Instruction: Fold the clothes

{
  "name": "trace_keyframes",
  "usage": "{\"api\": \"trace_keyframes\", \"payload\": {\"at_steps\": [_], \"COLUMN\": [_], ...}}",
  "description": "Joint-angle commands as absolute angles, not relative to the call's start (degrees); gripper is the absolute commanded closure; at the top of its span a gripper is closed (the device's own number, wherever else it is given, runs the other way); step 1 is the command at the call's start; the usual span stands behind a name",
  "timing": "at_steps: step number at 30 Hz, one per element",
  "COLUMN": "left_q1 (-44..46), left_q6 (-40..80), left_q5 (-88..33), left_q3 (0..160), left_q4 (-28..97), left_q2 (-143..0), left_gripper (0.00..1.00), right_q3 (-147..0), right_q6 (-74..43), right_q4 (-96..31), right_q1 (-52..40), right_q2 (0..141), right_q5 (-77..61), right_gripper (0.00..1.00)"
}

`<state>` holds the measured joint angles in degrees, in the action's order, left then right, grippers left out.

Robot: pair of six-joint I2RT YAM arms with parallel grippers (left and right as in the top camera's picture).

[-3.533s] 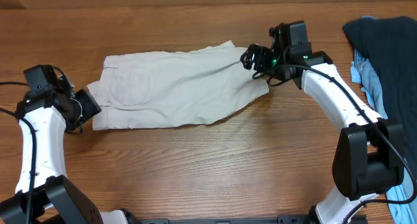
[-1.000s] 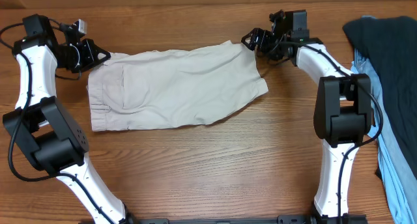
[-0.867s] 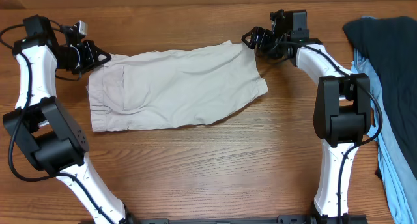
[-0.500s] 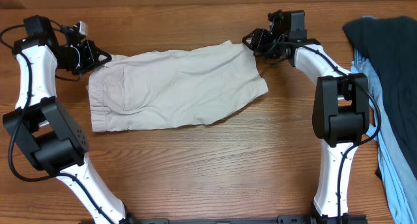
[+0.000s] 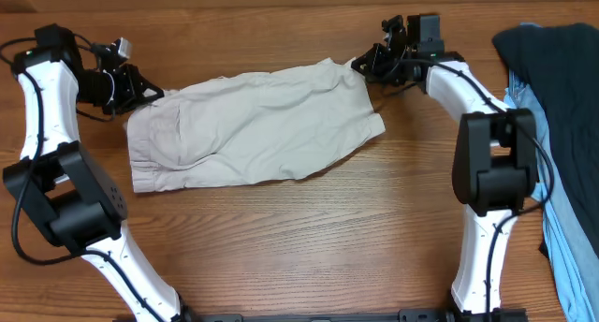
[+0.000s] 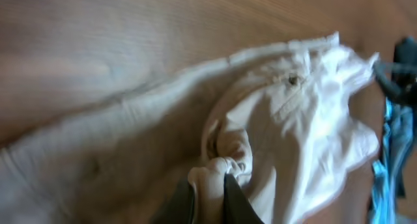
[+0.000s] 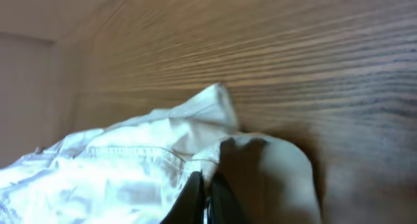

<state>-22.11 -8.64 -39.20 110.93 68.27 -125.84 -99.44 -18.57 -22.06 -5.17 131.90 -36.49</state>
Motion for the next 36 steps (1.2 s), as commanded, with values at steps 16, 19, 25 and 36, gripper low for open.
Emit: {"api": "trace_keyframes", "payload": {"at_steps": [16, 19, 25, 36], "left_q1": [-21.39, -21.19, -21.21, -24.05], "left_q6": [-8.19, -4.49, -0.75, 8.01], "left_q5": [-27.4, -19.11, -15.84, -3.31], "left_q3": [114.48, 113.89, 104.99, 78.08], "left_q4": [96.82, 95.98, 90.35, 74.04], "left_q2": [-98.98, -98.98, -99.04, -99.04], "left_gripper": [0.96, 0.96, 0.96, 0.96], "right_q3": [-100.97, -100.97, -100.88, -100.84], "right_q6": [-9.26, -8.86, -8.64, -8.73], "right_q4": [-44.45, -46.7, -46.44, -44.36], "right_q1": [-3.4, -3.42, -6.22, -10.39], "right_q2": [103.35, 101.47, 102.67, 112.77], "right_q5": [-31.57, -31.57, -30.5, -26.98], "right_gripper": [0.96, 0.96, 0.96, 0.96]}}
